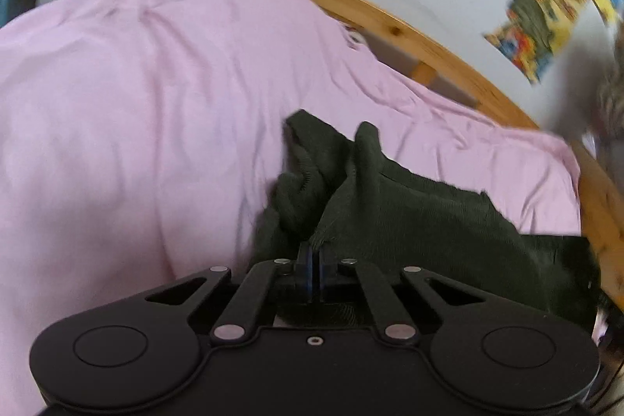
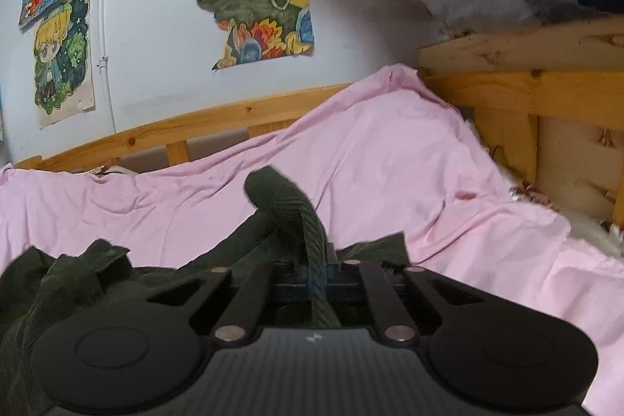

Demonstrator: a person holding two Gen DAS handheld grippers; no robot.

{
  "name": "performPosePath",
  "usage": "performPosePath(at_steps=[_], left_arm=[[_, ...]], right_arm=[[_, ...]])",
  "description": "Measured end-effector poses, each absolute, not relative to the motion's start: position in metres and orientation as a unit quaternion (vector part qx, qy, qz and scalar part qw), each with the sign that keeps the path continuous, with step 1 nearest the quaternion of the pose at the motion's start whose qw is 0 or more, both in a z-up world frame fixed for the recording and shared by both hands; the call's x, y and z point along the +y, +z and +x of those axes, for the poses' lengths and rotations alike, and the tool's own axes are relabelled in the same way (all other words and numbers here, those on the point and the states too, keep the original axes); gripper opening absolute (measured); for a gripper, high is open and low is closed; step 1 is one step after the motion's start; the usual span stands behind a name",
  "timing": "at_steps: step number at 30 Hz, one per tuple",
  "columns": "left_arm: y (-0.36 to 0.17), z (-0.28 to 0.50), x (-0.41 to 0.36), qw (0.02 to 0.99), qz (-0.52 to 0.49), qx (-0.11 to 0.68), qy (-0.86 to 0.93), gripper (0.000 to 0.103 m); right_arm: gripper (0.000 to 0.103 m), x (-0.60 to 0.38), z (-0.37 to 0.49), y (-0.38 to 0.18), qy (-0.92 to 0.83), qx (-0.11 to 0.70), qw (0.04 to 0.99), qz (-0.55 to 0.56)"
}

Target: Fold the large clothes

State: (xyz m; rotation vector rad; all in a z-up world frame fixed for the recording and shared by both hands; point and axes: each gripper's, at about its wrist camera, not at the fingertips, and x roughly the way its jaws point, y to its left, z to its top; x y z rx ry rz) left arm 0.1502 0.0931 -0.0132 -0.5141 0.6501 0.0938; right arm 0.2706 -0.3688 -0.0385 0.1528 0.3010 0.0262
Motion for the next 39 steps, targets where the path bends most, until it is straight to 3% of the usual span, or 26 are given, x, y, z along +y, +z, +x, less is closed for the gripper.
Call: performPosePath(at_steps=[7,12,15,17,20,22,24,25,26,27,28,29,31,32,36,39], left_arm=[[-0.063,0.141,0.113,0.867,-0.342,0.35,0.091,0.002],[-0.061,0.143,0.106,0.876,-0.312,0.356,0.091,0.003],[-0.053,0.152,0.094,0.89,-0.253,0.366,0.094,0.013],[-0.045,0.153,0.084,0.898,-0.218,0.371,0.094,0.022],[-0.035,0.159,0.071,0.912,-0.18,0.362,0.072,0.046],[-0.031,0.169,0.063,0.921,-0.14,0.355,0.078,0.047],[-0.031,0.184,0.058,0.924,-0.107,0.358,0.087,0.046],[-0.032,0.192,0.057,0.922,-0.094,0.364,0.09,0.042],[-0.033,0.2,0.057,0.92,-0.083,0.371,0.093,0.021],[-0.036,0.207,0.058,0.918,-0.077,0.377,0.095,0.005],[-0.037,0.212,0.061,0.915,-0.083,0.383,0.095,0.001],[-0.037,0.209,0.064,0.917,-0.094,0.377,0.096,0.0],[-0.031,0.198,0.068,0.924,-0.12,0.349,0.099,0.0],[-0.028,0.192,0.069,0.927,-0.134,0.335,0.104,0.0],[-0.037,0.17,0.077,0.912,-0.193,0.334,0.137,0.0],[-0.05,0.172,0.083,0.9,-0.215,0.351,0.142,0.0]], right_arm=[[0.004,-0.394,0.292,-0.055,-0.03,0.195,0.971,0.134],[0.004,-0.396,0.289,-0.058,-0.033,0.201,0.969,0.142],[0.006,-0.401,0.287,-0.06,-0.03,0.2,0.966,0.159],[0.013,-0.399,0.284,-0.059,-0.027,0.193,0.968,0.157],[0.04,-0.393,0.28,-0.055,-0.024,0.181,0.974,0.137],[0.067,-0.384,0.277,-0.051,-0.022,0.166,0.979,0.118],[0.072,-0.377,0.273,-0.048,-0.019,0.151,0.983,0.098],[0.072,-0.374,0.272,-0.048,-0.018,0.147,0.985,0.09],[0.072,-0.372,0.273,-0.047,-0.018,0.148,0.985,0.085],[0.071,-0.371,0.274,-0.048,-0.02,0.15,0.985,0.084],[0.065,-0.372,0.275,-0.049,-0.021,0.151,0.985,0.086],[0.06,-0.374,0.275,-0.05,-0.024,0.151,0.984,0.089],[0.037,-0.38,0.276,-0.05,-0.039,0.152,0.983,0.096],[0.032,-0.384,0.275,-0.05,-0.05,0.149,0.982,0.101],[0.022,-0.4,0.277,-0.053,-0.057,0.158,0.975,0.145],[0.022,-0.397,0.284,-0.059,-0.059,0.174,0.974,0.133]])
